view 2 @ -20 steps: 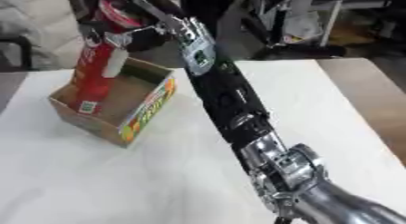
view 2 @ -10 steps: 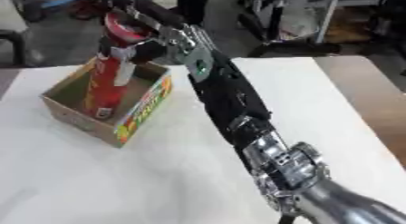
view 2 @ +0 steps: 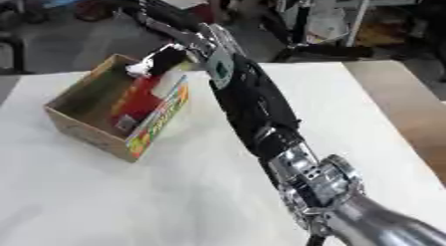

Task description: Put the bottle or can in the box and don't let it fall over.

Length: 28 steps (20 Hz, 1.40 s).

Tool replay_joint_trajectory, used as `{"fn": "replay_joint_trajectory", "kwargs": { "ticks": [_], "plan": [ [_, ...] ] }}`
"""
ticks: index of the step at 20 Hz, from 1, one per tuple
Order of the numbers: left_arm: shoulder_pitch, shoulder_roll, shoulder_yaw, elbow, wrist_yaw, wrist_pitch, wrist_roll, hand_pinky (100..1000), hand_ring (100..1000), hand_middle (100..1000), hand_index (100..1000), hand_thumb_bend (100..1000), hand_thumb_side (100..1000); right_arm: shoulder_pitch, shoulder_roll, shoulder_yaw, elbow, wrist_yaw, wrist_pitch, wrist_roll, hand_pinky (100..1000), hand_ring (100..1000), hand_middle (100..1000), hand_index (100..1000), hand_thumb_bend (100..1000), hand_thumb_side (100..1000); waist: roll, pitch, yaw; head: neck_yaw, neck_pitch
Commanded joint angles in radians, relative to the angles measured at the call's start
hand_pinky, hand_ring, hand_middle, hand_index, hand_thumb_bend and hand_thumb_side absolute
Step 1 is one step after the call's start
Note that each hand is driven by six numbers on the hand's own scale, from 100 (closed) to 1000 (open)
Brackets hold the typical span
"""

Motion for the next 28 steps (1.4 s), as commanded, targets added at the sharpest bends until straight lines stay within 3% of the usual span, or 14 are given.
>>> {"fn": "replay_joint_trajectory", "kwargs": {
  "ticks": [1, 2, 5, 8, 11, 12, 14, 16, 19, 23, 28],
  "plan": [
    [-0.004, 0.009, 0.006, -0.016, 0.000, -0.002, 0.002, 849, 805, 816, 1000, 313, 1000, -0.033, 0.001, -0.025, -0.053, 0.015, 0.006, -0.048, 1000, 1000, 1000, 1000, 391, 525, 0.002, -0.020, -0.005, 0.002, 0.000],
    [-0.002, 0.009, 0.007, -0.016, -0.001, -0.002, 0.003, 849, 806, 816, 1000, 313, 1000, -0.034, 0.003, -0.031, -0.060, 0.005, 0.013, -0.062, 1000, 1000, 970, 1000, 315, 505, 0.002, -0.022, -0.009, 0.004, 0.002],
    [0.008, 0.014, 0.012, -0.014, -0.005, -0.003, 0.007, 850, 806, 816, 1000, 313, 1000, -0.034, -0.005, -0.032, -0.073, -0.035, 0.045, -0.105, 1000, 995, 953, 1000, 201, 448, -0.001, -0.031, -0.022, 0.016, 0.013],
    [0.020, 0.024, 0.022, -0.013, -0.010, -0.004, 0.015, 850, 806, 816, 1000, 313, 1000, -0.017, -0.054, 0.016, -0.088, -0.122, 0.064, -0.170, 1000, 969, 935, 1000, 109, 412, -0.008, -0.046, -0.046, 0.040, 0.029],
    [0.026, 0.028, 0.026, -0.013, -0.013, -0.006, 0.021, 850, 806, 816, 1000, 314, 1000, -0.004, -0.084, 0.053, -0.103, -0.192, 0.079, -0.190, 1000, 966, 933, 1000, 101, 411, -0.011, -0.052, -0.055, 0.049, 0.034],
    [0.030, 0.031, 0.030, -0.012, -0.014, -0.006, 0.024, 851, 807, 816, 1000, 315, 1000, 0.018, -0.097, 0.053, -0.110, -0.215, 0.085, -0.193, 922, 899, 870, 1000, 100, 441, -0.015, -0.058, -0.069, 0.067, 0.040],
    [0.051, 0.046, 0.050, -0.009, -0.023, -0.006, 0.039, 852, 808, 816, 1000, 316, 1000, 0.182, -0.157, 0.043, -0.189, -0.370, 0.114, -0.207, 854, 838, 813, 976, 100, 513, -0.029, -0.079, -0.119, 0.121, 0.062],
    [0.064, 0.053, 0.059, -0.008, -0.031, -0.007, 0.049, 853, 810, 816, 1000, 316, 1000, 0.337, -0.206, 0.027, -0.300, -0.547, 0.174, -0.192, 841, 822, 806, 975, 100, 508, -0.036, -0.091, -0.147, 0.159, 0.072],
    [0.080, 0.062, 0.074, -0.010, -0.042, -0.011, 0.063, 854, 810, 816, 1000, 316, 1000, 0.564, -0.223, -0.023, -0.470, -0.722, 0.247, -0.130, 821, 806, 794, 966, 100, 606, -0.044, -0.097, -0.182, 0.214, 0.081],
    [0.093, 0.071, 0.086, -0.013, -0.060, -0.019, 0.075, 856, 811, 817, 1000, 309, 1000, 0.793, -0.161, -0.130, -0.602, -0.834, 0.351, -0.079, 797, 783, 769, 948, 100, 703, -0.044, -0.097, -0.218, 0.257, 0.092],
    [0.095, 0.073, 0.093, -0.014, -0.076, -0.027, 0.083, 856, 812, 816, 1000, 306, 1000, 0.948, -0.059, -0.214, -0.713, -0.893, 0.448, -0.031, 786, 774, 758, 943, 100, 764, -0.039, -0.095, -0.238, 0.284, 0.097]
  ]
}}
